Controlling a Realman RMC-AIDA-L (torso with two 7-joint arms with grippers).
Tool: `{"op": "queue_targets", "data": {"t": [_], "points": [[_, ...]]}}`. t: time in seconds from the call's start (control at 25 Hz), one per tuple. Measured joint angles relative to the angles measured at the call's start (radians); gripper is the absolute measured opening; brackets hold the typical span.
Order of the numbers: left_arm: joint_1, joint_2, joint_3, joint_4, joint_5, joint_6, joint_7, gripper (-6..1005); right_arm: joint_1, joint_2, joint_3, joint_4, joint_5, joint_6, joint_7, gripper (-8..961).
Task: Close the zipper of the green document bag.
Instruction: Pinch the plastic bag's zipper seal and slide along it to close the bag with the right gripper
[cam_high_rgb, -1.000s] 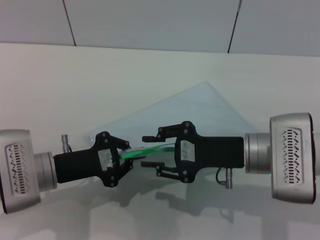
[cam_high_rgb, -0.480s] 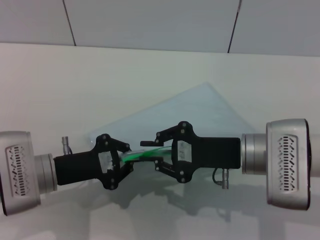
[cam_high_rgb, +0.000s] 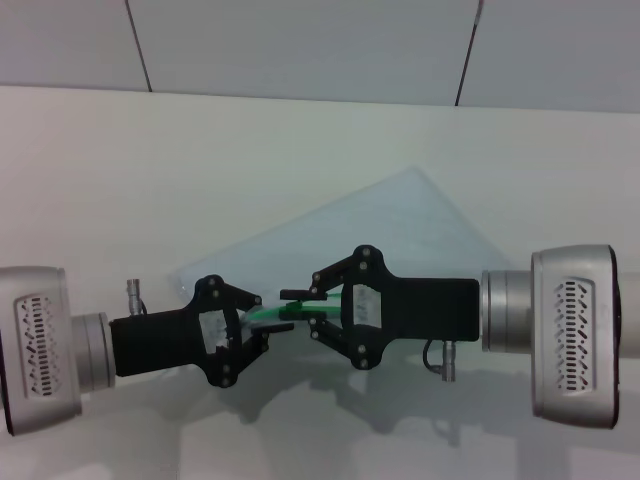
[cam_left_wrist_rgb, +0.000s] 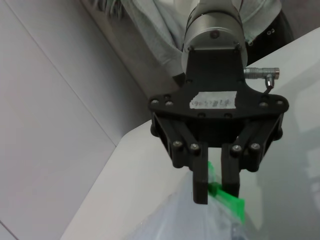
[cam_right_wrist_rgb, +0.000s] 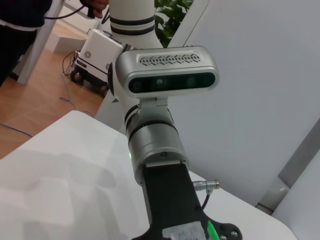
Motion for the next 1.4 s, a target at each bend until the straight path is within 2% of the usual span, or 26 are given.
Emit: {"op": "queue_targets", "data": {"t": [0.52, 1.4], "points": [[0.002, 0.000, 0.000, 0.000, 0.000, 0.000, 0.000, 55, -0.003, 0.000, -0.008, -0.003, -0.003, 0.000, -0.001, 81], [0.020, 0.010, 0.000, 0.000, -0.008, 0.012, 0.000, 55, -0.057, -0.003, 0.014, -0.006, 0.002, 0.052, 0.000, 76]]}}
